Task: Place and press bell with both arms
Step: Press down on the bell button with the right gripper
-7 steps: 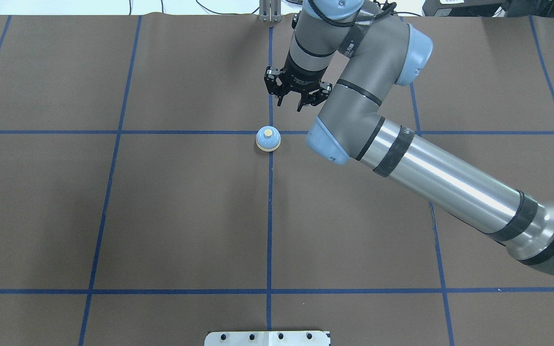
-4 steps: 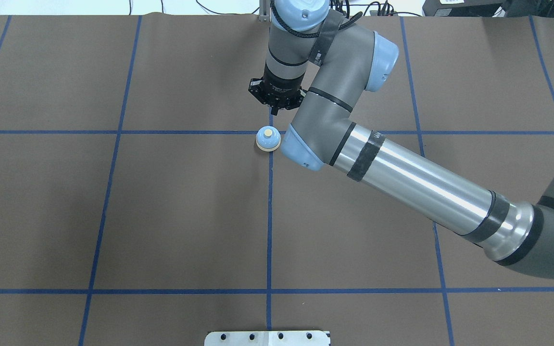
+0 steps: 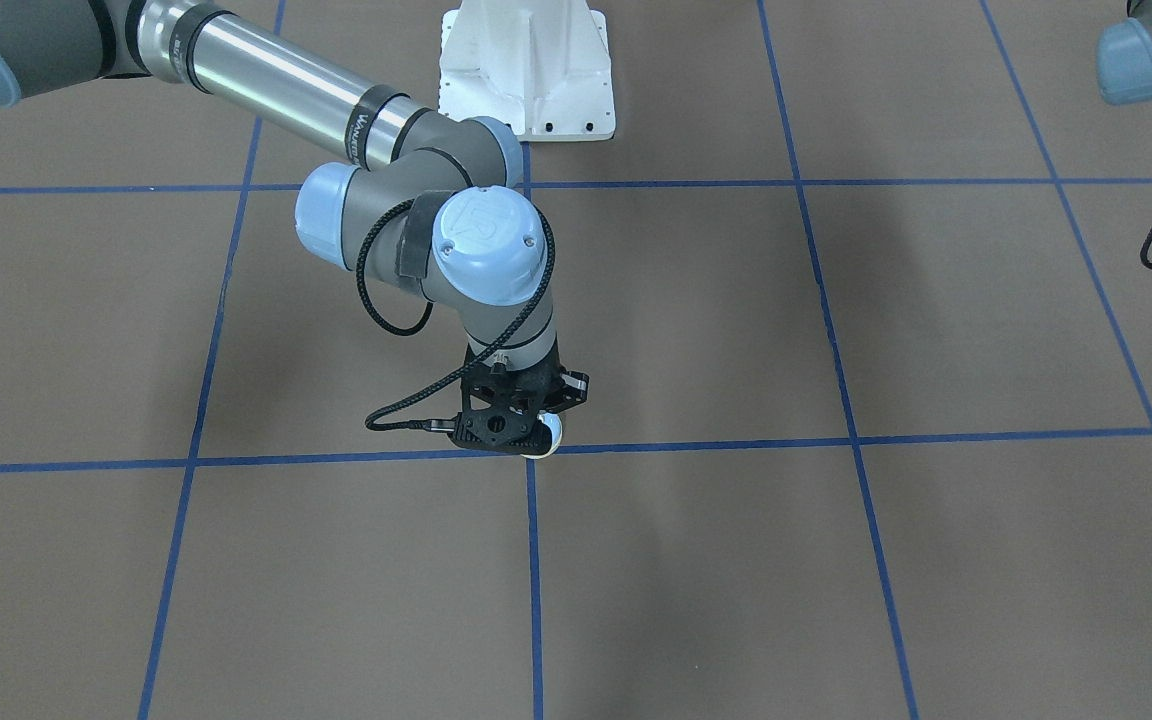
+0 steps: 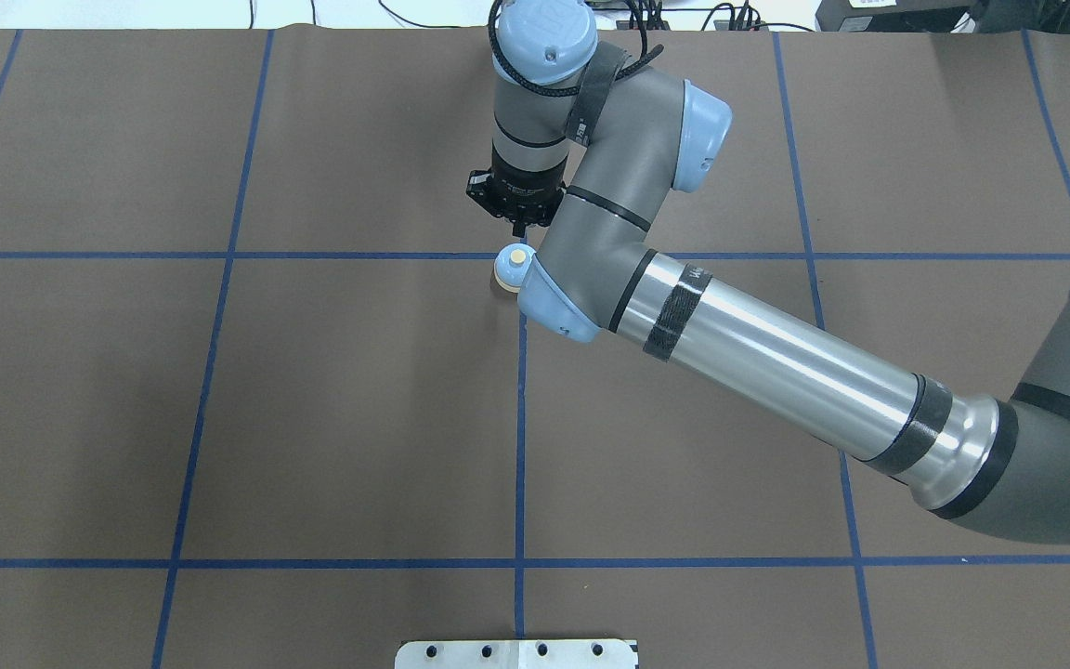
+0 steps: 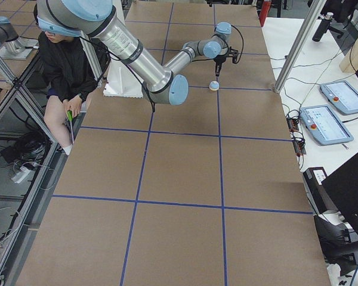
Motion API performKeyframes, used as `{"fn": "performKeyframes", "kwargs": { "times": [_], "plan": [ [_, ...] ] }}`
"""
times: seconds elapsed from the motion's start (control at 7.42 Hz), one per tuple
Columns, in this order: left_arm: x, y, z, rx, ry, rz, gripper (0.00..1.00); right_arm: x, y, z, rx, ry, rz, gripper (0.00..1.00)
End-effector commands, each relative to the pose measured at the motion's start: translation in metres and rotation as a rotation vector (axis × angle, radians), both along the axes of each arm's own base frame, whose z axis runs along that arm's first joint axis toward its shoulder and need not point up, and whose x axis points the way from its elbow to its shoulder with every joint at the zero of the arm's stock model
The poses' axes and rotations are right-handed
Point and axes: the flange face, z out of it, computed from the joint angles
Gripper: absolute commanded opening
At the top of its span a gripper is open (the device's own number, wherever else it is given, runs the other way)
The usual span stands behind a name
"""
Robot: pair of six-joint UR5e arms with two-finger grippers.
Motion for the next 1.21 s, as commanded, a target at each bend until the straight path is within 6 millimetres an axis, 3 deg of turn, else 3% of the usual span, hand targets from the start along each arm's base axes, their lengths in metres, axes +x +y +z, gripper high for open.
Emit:
{"fn": "performKeyframes", "kwargs": {
  "times": [0.0,1.08],
  "plan": [
    [0.001,0.000,0.002,-0.003,-0.001,0.002,1.00,-0.013,0.002,0.011,0.004,0.004,-0.007,0.00],
    [0.001,-0.001,0.007,-0.014,-0.004,0.002,1.00,-0.032,0.012,0.024,0.002,0.024,-0.021,0.00]
  ]
}}
